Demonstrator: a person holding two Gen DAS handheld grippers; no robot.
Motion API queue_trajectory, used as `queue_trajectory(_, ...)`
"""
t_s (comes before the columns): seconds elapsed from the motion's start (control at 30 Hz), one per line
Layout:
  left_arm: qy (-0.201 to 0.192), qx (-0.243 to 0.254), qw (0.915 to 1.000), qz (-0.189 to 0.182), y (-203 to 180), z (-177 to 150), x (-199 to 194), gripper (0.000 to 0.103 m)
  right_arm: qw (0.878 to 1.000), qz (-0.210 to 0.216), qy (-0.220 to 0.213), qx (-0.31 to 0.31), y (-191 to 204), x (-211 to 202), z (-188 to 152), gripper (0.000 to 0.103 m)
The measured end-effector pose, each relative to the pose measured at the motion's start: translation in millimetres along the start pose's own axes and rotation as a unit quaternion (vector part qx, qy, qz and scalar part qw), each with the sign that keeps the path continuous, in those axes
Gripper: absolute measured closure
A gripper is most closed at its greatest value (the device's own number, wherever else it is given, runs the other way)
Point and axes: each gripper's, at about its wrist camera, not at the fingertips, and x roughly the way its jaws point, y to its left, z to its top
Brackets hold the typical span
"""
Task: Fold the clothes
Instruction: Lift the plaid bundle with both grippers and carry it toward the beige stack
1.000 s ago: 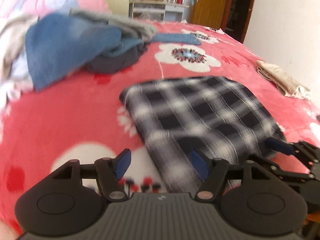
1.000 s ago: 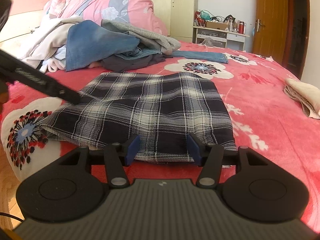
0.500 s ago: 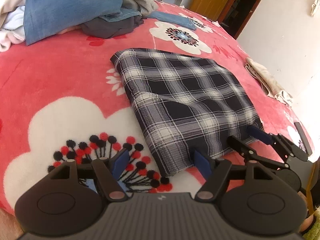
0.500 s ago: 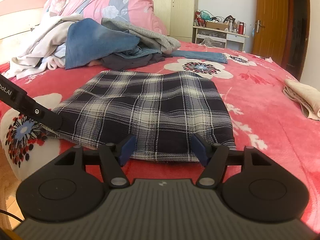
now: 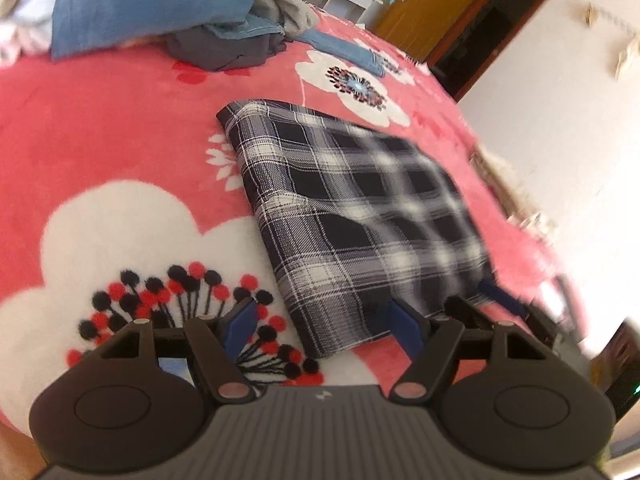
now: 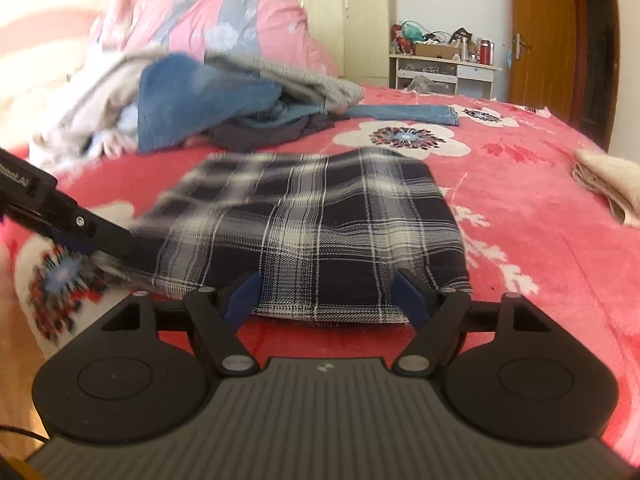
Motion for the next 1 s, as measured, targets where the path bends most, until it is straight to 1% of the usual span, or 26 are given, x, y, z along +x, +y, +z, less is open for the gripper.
queue_trajectory(0.07, -0.002, -0.026, 0.9994, -0.021, 9.8, 1.6, -1.3, 0.030, 0.998, 0.020, -0.013, 0.057, -10.7, -11.5, -2.1, 0.024)
queue_trajectory(0.1, -0.001, -0.038, 0.9989, -0.028, 14.1, 2.5, -0.3, 0.030, 0.995, 0.032, -0.016, 0.095, -17.2, -16.0, -4.8, 0.024)
queue_trajectory(0.17, 0.007, -0.056, 0.9976, -0.040, 20.5, 5.2, 6.0, 0.031, 0.981, 0.058, -0.017, 0.182, -33.2, -24.2, -12.2, 0.023)
queue_trajectory(0.2, 0.010, -0.062, 0.9970, -0.046, 22.2, 6.2, 9.8, 0.031, 0.971, 0.072, -0.018, 0.225, -40.8, -27.4, -16.1, 0.023)
queue_trajectory(0.23, 0.012, -0.067, 0.9963, -0.052, 23.4, 6.9, 13.3, 0.031, 0.959, 0.087, -0.018, 0.269, -47.9, -29.5, -20.2, 0.023)
queue_trajectory(0.27, 0.012, -0.071, 0.9957, -0.059, 23.7, 7.5, 16.2, 0.031, 0.944, 0.104, -0.022, 0.312, -54.2, -31.7, -24.2, 0.023)
queue_trajectory(0.33, 0.017, -0.087, 0.9924, -0.085, 25.0, 9.1, 20.6, 0.031, 0.909, 0.151, -0.035, 0.387, -60.4, -33.6, -32.0, 0.021)
queue_trajectory(0.37, 0.019, -0.098, 0.9899, -0.101, 26.1, 9.8, 21.9, 0.031, 0.889, 0.177, -0.035, 0.422, -60.8, -30.9, -34.6, 0.018)
queue_trajectory(0.43, 0.019, -0.121, 0.9847, -0.124, 29.0, 11.8, 22.2, 0.031, 0.845, 0.222, -0.021, 0.485, -57.3, -20.3, -39.1, 0.012)
queue_trajectory(0.5, 0.018, -0.139, 0.9799, -0.142, 33.0, 13.8, 21.7, 0.031, 0.804, 0.257, 0.004, 0.536, -47.8, -4.1, -44.3, 0.012)
queue_trajectory(0.53, 0.018, -0.150, 0.9766, -0.153, 35.8, 15.0, 21.4, 0.031, 0.786, 0.270, 0.015, 0.556, -42.4, 3.9, -46.3, 0.012)
queue_trajectory(0.6, 0.017, -0.170, 0.9697, -0.175, 41.0, 17.1, 20.9, 0.031, 0.758, 0.287, 0.026, 0.585, -31.4, 17.8, -48.3, 0.011)
queue_trajectory(0.73, 0.013, -0.200, 0.9549, -0.219, 50.1, 19.9, 21.7, 0.030, 0.700, 0.308, 0.030, 0.643, -9.1, 40.6, -49.1, 0.010)
queue_trajectory(0.77, 0.012, -0.202, 0.9531, -0.225, 51.1, 20.3, 22.6, 0.030, 0.688, 0.309, 0.031, 0.655, -5.4, 44.1, -49.6, 0.010)
queue_trajectory(1.0, 0.008, -0.217, 0.9392, -0.266, 58.5, 23.1, 28.3, 0.030, 0.636, 0.295, 0.021, 0.713, 10.8, 56.9, -51.0, 0.010)
